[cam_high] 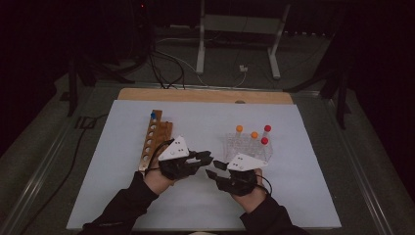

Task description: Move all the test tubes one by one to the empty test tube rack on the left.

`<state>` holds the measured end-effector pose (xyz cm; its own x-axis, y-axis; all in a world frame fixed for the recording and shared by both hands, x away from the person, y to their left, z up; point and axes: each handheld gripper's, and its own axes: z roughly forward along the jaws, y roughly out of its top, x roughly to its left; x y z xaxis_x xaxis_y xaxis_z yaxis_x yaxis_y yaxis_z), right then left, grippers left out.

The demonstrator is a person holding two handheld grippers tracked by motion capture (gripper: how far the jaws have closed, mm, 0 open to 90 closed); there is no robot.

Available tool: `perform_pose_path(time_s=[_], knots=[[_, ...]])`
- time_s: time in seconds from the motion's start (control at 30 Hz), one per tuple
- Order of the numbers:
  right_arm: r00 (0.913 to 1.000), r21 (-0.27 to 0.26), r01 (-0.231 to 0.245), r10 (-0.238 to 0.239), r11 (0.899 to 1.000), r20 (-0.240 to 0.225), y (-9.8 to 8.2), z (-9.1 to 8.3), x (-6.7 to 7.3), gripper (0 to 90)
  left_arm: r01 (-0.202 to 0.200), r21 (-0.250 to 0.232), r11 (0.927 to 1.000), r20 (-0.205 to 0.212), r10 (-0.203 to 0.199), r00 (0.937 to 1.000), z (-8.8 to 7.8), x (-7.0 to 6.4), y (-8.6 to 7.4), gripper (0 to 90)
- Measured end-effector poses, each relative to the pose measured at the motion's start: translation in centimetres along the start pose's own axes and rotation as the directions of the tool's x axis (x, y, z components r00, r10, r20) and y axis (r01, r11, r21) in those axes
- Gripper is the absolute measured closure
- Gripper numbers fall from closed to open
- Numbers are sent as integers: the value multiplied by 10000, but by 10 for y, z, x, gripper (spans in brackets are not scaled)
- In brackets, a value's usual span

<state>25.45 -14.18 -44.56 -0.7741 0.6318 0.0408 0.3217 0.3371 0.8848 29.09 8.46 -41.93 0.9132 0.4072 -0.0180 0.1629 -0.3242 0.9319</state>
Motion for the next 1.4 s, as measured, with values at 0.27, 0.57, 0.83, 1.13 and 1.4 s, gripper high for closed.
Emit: perform_pose_path(time_s=[0.27,0.57,0.83,1.13,1.4], knots=[[9996,-286,-218,223,9994,162,2,-5,-4,265,156,-91,9998,-625,-162,9979,-17,19,7,776],[9983,-442,-404,422,9982,412,2,-8,-7,24,64,-215,9997,-1461,-95,9892,-37,40,19,776],[9992,-635,-304,319,9975,222,2,-13,-10,0,129,-234,9996,-2341,-181,9720,-55,62,26,776],[9995,-786,-250,263,9966,155,2,-16,-10,0,388,-336,9987,-3434,-480,9380,-79,92,28,776],[9994,-785,-309,317,9964,97,1,-16,-11,0,747,-425,9963,-4352,-858,8962,-96,117,19,776]])
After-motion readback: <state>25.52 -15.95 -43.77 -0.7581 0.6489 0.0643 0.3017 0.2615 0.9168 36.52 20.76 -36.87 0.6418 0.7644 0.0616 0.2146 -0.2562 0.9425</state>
